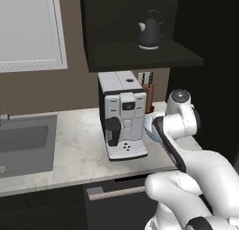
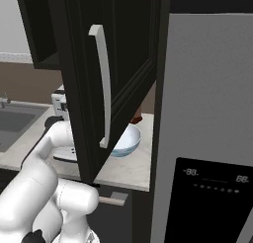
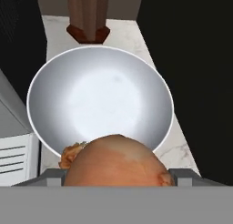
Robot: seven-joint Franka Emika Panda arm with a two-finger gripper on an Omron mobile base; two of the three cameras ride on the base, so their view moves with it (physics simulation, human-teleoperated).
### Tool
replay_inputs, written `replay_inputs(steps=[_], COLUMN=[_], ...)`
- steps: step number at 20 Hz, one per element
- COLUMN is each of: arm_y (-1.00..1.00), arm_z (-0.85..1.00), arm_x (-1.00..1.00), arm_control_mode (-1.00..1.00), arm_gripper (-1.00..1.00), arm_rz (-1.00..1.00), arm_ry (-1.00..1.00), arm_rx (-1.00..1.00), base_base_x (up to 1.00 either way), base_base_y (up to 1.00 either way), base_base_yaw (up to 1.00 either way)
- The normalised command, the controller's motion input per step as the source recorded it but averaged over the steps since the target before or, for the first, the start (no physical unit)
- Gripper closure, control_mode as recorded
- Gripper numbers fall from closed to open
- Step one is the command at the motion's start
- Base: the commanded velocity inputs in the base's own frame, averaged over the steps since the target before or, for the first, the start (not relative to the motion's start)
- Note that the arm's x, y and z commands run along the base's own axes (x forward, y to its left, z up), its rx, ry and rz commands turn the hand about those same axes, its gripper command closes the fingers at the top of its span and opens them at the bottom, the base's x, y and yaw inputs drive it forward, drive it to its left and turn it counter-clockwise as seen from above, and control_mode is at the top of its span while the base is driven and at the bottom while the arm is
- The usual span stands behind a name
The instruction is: Pick the onion from the cabinet and place it in the bowl. Then pick the bowl and place it in the sink. Then turn on the sink facuet.
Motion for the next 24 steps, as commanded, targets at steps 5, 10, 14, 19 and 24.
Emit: replay_inputs(steps=[5,10,14,19,24], arm_y=[-0.01,-0.10,-0.13,-0.07,-0.02], arm_z=[-0.41,-0.32,-0.24,-0.15,-0.01], arm_x=[0.38,0.20,0.13,0.10,0.10], arm_control_mode=[-1.00,-1.00,-1.00,-1.00,-1.00], arm_gripper=[1.00,1.00,1.00,-1.00,-1.00], arm_rz=[0.11,0.09,0.08,0.06,0.04], arm_ry=[0.07,0.02,0.00,0.00,0.00], arm_rx=[0.00,0.00,0.01,0.00,0.03], base_base_x=[0.00,0.00,0.00,0.00,0.00], base_base_y=[0.00,0.00,0.00,0.00,0.00], base_base_yaw=[0.00,0.00,0.00,0.00,0.00])
